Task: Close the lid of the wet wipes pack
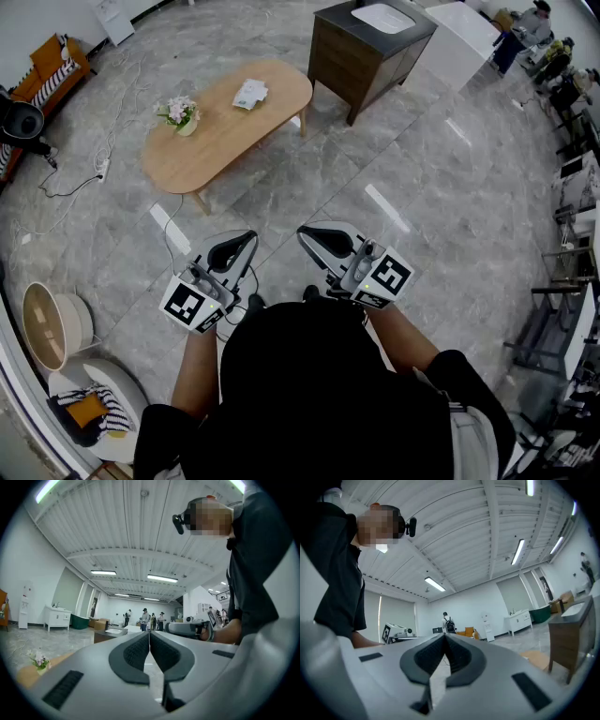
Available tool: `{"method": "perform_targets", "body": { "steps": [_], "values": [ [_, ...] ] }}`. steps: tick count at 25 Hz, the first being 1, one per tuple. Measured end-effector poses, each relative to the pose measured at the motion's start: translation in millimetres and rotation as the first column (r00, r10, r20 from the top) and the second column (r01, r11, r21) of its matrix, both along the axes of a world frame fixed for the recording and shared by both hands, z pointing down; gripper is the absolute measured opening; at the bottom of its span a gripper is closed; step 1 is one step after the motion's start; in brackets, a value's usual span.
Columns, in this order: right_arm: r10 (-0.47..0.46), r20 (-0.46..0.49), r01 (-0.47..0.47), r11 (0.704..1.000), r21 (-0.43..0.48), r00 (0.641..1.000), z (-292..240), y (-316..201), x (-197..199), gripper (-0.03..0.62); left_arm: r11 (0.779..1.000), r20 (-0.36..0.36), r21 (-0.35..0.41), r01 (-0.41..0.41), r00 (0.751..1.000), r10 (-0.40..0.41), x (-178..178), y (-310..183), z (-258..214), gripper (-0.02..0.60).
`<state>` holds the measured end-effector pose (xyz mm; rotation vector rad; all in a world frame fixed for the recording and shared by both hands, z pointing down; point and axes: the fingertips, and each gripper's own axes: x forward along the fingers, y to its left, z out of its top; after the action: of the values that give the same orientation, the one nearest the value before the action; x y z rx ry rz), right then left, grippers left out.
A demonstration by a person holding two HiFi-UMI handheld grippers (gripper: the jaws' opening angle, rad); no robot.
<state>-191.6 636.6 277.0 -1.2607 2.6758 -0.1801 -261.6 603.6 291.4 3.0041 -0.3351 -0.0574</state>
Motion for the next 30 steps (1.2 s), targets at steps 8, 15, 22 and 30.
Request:
{"method": "perform_targets", "body": {
  "steps": [8, 15, 22, 30],
  "values": [
    [-0.016, 0.037, 0.017, 1.0, -0.001, 0.999, -1.6, -2.3, -4.5, 0.009, 1.0, 0.007, -0.014, 0.0, 1.0, 0.0, -1.9, -0.2, 4.8, 0.017],
    [0.012, 0.043, -0.011, 1.0, -0.017, 0.999, 5.0, 1.7, 13.4, 0.009, 1.0, 0.014, -0.014, -0.01, 1.0, 0.011, 12.6, 5.7, 7.0, 0.017],
    [-0.004, 0.062, 0.005, 1.0, -0.017, 0.998, 6.9, 10.8, 41.5, 0.009, 1.0, 0.016, -0.022, -0.016, 1.0, 0.016, 40.1, 10.4, 4.4, 0.017],
    [-0.04, 0.066, 0.043, 0.998, -0.037, 0.997, 18.1, 25.6, 82.2, 0.009, 0.999, 0.036, -0.041, -0.011, 0.999, 0.013, 82.4, 24.6, 11.8, 0.017]
  ]
}}
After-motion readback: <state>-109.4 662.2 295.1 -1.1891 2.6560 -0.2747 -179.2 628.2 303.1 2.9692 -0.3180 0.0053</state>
